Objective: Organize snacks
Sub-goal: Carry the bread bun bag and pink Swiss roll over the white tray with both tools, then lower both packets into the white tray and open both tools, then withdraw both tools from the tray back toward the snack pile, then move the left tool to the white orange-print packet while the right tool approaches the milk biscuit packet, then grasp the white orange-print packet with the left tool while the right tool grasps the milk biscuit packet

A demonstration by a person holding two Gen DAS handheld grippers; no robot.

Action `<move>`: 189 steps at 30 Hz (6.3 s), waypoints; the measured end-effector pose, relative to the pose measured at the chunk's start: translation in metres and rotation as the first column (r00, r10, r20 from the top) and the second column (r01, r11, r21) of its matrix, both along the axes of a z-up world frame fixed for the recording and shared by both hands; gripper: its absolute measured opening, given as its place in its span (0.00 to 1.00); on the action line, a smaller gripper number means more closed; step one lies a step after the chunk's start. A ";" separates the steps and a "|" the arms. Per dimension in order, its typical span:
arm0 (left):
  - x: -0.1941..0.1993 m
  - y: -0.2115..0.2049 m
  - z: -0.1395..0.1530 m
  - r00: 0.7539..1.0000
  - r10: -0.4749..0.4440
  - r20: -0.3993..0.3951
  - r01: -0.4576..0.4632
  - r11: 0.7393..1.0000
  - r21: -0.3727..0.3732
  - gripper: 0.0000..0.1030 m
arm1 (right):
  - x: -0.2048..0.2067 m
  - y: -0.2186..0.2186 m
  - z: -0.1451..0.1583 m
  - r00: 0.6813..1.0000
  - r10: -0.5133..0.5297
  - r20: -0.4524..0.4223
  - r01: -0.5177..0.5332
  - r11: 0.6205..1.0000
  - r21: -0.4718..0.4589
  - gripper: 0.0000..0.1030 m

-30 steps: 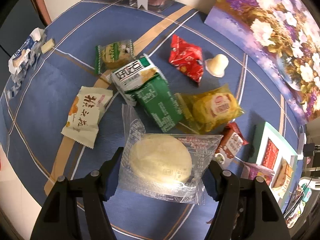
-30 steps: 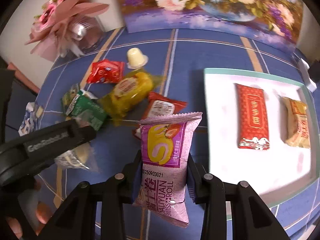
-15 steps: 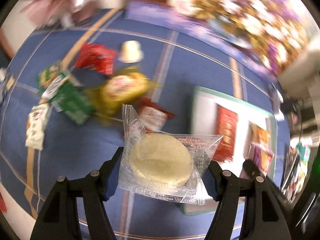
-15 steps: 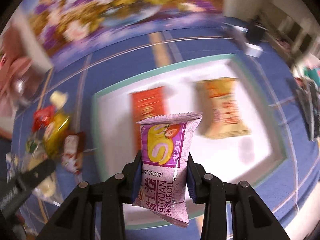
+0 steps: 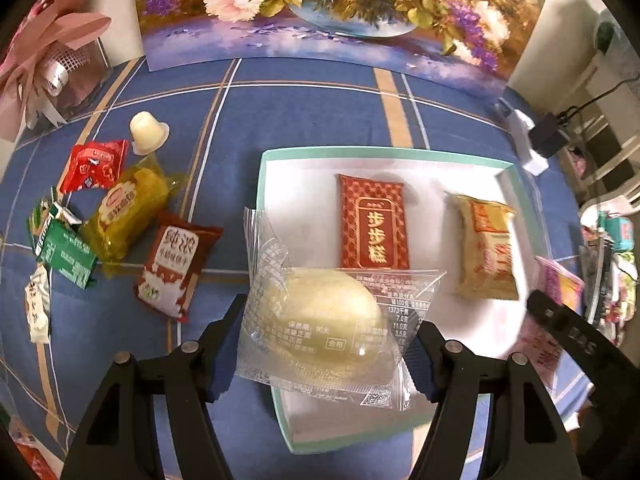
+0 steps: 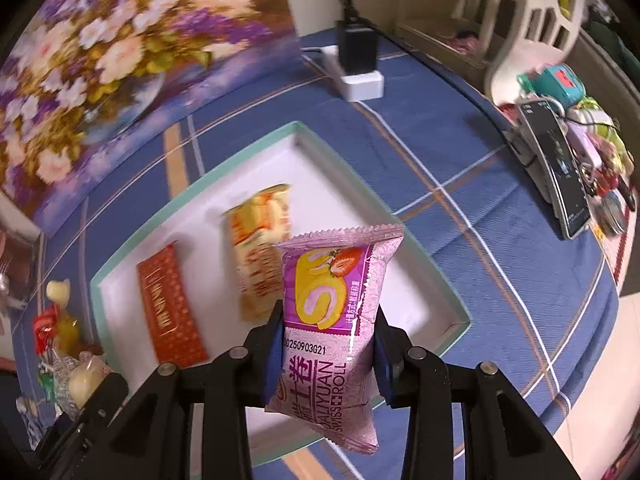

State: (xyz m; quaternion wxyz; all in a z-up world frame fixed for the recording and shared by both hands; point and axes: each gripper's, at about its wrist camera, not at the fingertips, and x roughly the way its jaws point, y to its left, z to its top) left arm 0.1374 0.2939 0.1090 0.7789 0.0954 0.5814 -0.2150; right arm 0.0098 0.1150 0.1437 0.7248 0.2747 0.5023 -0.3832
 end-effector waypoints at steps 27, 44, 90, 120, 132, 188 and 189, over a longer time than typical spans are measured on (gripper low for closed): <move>0.040 -0.019 -0.013 0.997 0.027 0.069 -0.025 0.999 -0.029 0.75 | 0.010 -0.028 -0.028 1.000 -0.006 -0.006 0.006 0.999 0.044 0.40; 0.046 0.009 0.003 0.988 0.149 0.040 -0.150 0.988 0.032 0.93 | 0.012 -0.027 -0.031 1.000 0.015 -0.017 -0.014 0.998 0.058 0.59; 0.060 0.144 0.056 0.894 0.398 0.206 -0.426 0.898 0.110 0.97 | 0.054 0.098 0.019 0.927 0.343 0.154 -0.347 0.938 0.002 1.00; 0.089 0.339 0.015 0.694 0.719 0.038 -0.720 0.690 0.075 0.97 | 0.125 0.231 -0.031 0.805 0.569 0.167 -0.589 0.798 0.125 1.00; 0.110 0.339 -0.031 0.701 0.709 -0.078 -0.699 0.705 0.118 0.97 | 0.142 0.214 -0.053 0.836 0.532 0.135 -0.547 0.826 0.135 1.00; 0.125 0.282 -0.072 0.819 0.568 -0.085 -0.550 0.818 0.168 0.54 | 0.183 0.243 -0.087 0.759 0.651 0.012 -0.650 0.756 0.077 0.44; 0.125 0.281 -0.072 0.819 0.567 -0.084 -0.549 0.819 0.168 0.54 | 0.182 0.243 -0.087 0.757 0.653 0.007 -0.652 0.755 0.074 0.42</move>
